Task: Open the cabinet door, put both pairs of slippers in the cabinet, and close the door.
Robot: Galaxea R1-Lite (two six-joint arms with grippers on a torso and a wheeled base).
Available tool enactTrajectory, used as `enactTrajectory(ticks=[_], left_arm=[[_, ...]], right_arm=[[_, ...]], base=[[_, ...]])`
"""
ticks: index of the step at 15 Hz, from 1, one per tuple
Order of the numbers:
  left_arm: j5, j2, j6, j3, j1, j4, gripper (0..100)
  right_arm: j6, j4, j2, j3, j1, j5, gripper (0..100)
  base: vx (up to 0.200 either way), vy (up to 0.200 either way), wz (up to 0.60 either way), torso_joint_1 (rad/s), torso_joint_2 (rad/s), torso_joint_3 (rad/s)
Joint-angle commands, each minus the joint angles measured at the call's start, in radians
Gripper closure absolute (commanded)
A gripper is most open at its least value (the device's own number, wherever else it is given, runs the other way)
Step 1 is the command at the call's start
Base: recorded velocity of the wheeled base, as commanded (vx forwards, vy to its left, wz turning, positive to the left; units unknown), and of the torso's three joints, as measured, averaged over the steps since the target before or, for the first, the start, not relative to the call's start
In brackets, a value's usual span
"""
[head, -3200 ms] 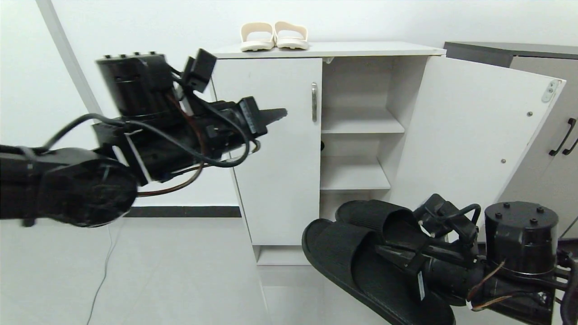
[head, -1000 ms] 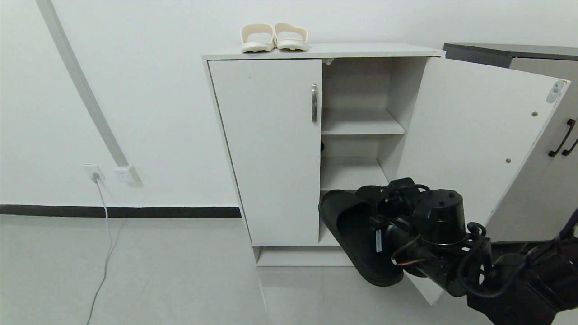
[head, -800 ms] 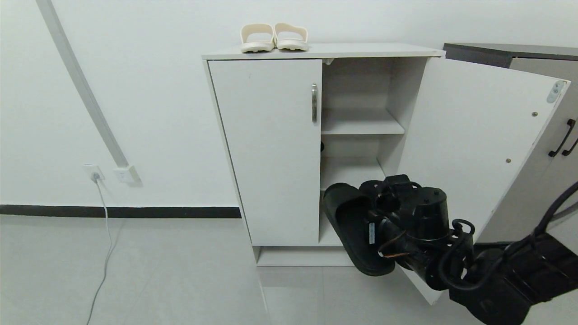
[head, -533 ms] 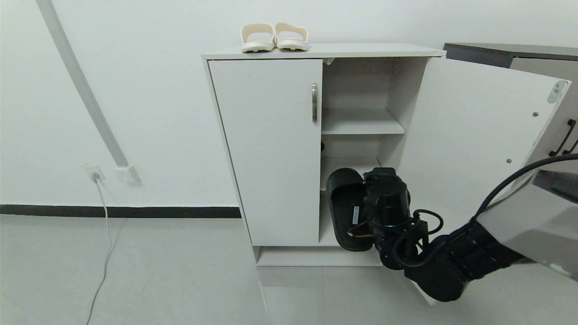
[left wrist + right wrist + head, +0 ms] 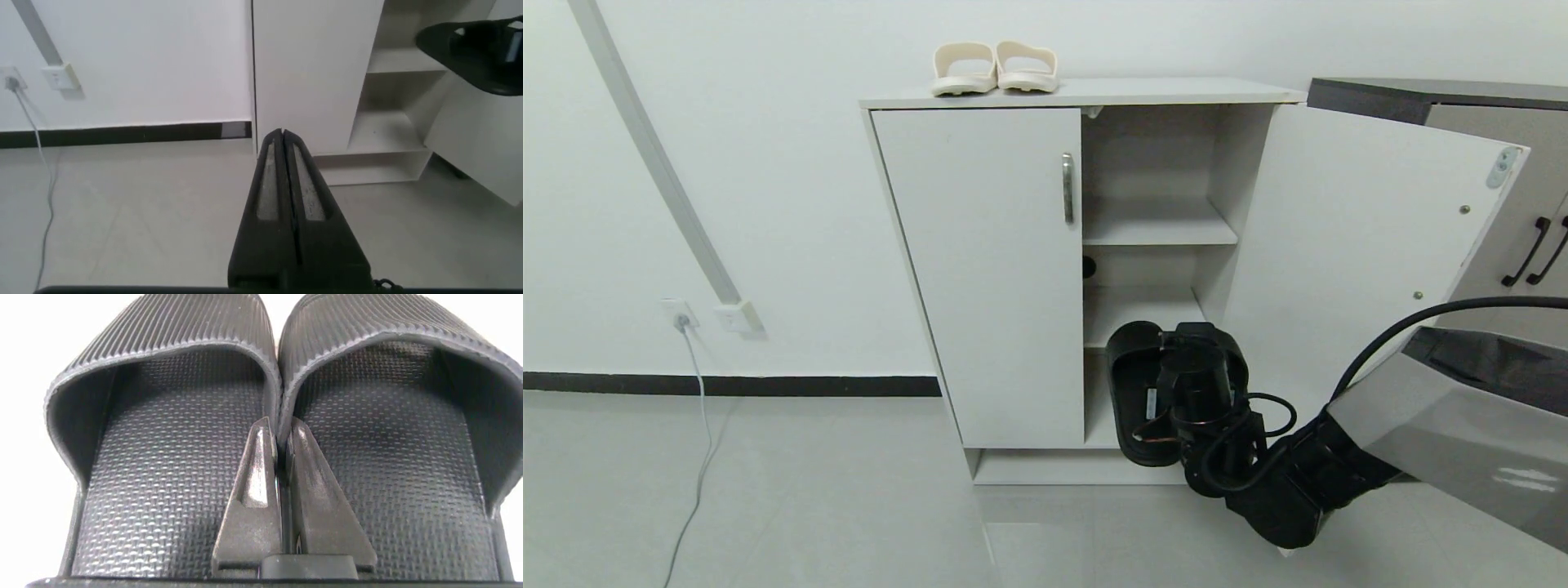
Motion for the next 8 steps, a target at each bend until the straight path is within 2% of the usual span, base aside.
enactTrajectory(ticks=[1, 4, 8], left_arm=[[0.0, 0.003, -0.002, 0.0, 0.0, 0.0, 100], [0.002, 0.003, -0.02, 0.0, 0.0, 0.0, 100], [0.003, 0.003, -0.018, 0.0, 0.0, 0.0, 100]], right_arm=[[0.001, 0.0, 0.012, 0.002, 0.003, 0.001, 100], [0.001, 0.0, 0.021, 0.002, 0.002, 0.001, 100], [0.001, -0.005, 0.036, 0.0, 0.003, 0.007, 100]], base=[[0.0, 0.0, 0.0, 0.0, 0.0, 0.0], [0.0, 0.0, 0.0, 0.0, 0.0, 0.0], [0.0, 0.0, 0.0, 0.0, 0.0, 0.0]])
